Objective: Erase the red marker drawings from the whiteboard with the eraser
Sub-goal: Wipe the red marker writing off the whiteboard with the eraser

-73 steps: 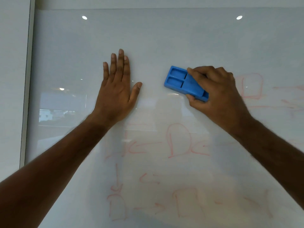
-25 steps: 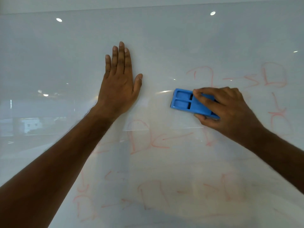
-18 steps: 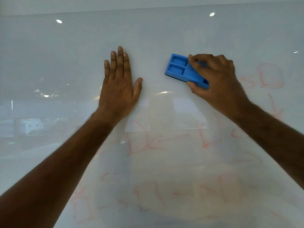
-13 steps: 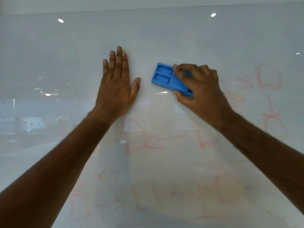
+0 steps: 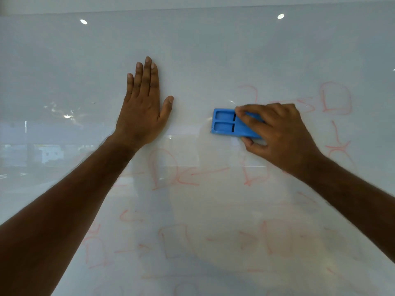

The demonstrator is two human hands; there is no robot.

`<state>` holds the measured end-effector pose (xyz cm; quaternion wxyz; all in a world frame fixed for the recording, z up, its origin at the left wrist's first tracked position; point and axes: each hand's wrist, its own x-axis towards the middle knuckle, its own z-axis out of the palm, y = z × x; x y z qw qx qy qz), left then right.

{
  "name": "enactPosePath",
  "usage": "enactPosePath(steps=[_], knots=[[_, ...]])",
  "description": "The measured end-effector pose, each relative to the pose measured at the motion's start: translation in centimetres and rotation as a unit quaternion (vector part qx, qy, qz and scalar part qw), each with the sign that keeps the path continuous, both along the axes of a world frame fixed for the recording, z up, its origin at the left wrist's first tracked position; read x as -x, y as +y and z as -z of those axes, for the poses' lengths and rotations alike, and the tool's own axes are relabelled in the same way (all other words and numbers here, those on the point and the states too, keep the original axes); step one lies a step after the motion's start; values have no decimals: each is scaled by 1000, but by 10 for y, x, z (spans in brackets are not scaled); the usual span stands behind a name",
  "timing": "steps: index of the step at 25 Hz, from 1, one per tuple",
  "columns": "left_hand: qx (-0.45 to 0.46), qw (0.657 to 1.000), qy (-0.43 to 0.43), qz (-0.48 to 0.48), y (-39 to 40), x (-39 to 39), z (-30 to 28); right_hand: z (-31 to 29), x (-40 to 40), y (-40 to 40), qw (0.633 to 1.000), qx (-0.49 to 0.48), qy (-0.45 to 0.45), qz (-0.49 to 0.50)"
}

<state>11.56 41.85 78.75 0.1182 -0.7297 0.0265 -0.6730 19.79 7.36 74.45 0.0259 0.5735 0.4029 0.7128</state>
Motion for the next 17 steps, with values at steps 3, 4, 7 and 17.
enactPosePath(steps=[3, 4, 7, 17], knots=[[4, 1000, 0, 1, 1, 0, 1, -40, 4, 2, 998, -54, 35, -16], [4, 1000, -2, -1, 1, -1, 1, -53, 6, 5, 996, -69, 50, -27], [4, 1000, -8, -2, 3, -3, 1, -68, 9, 21, 993, -89, 68, -40], [5, 1000, 7, 11, 4, -2, 1, -28, -7, -28, 996, 70, -35, 47]])
